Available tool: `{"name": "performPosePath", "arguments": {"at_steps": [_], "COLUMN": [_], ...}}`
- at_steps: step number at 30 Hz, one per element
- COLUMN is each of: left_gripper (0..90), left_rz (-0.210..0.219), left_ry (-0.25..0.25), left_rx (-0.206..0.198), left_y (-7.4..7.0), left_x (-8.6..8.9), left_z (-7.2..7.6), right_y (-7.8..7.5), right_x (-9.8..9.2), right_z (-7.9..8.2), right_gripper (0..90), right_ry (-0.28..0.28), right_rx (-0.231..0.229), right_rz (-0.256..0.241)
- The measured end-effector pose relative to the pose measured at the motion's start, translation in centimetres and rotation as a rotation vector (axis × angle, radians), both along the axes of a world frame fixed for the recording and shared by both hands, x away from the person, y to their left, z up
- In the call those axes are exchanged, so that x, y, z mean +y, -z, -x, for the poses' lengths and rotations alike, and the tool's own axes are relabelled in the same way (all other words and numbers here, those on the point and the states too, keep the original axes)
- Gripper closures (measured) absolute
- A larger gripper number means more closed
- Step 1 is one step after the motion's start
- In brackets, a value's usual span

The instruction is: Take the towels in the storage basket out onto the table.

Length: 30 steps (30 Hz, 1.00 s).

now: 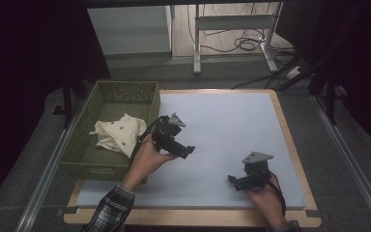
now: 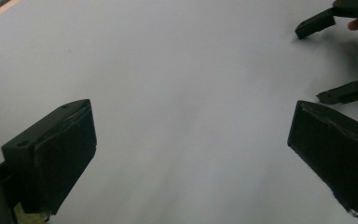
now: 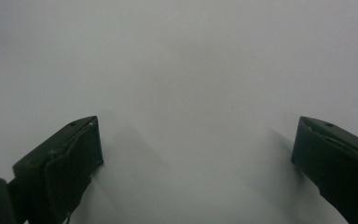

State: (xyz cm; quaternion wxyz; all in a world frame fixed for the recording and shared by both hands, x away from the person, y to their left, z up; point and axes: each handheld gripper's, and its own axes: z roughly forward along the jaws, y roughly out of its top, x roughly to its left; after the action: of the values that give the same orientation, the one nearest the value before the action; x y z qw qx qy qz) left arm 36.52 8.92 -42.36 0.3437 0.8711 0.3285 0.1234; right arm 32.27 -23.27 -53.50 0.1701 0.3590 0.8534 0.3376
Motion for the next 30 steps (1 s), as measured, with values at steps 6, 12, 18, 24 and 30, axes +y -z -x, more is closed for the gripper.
{"name": "performPosePath", "arguments": {"at_steps": [6,12,18,24,30], "left_gripper": [1.7,1.8,2.6,3.0,3.4], "left_rz": [-0.022,-0.051,-0.06,-0.073,-0.083], "left_ry": [-0.041,-0.103,-0.163,-0.213,-0.264], "left_rx": [0.0,0.014,0.033,0.039,0.042], "left_y": [-0.8,-1.2,-1.2,-1.2,-1.3], "left_x": [1.7,4.1,6.5,8.3,10.4], "left_z": [-0.8,-1.9,-2.9,-3.6,-4.0], "right_y": [0.0,0.0,0.0,0.0,0.0], "right_x": [0.0,0.0,0.0,0.0,0.0], "right_z": [0.0,0.0,0.0,0.0,0.0], "right_gripper": [1.8,1.8,1.8,1.8,1.8], "right_ry": [0.0,0.001,0.001,0.001,0.001], "right_rx": [0.0,0.0,0.001,0.0,0.001], "right_rz": [-0.003,-0.003,-0.003,-0.003,-0.003]}}
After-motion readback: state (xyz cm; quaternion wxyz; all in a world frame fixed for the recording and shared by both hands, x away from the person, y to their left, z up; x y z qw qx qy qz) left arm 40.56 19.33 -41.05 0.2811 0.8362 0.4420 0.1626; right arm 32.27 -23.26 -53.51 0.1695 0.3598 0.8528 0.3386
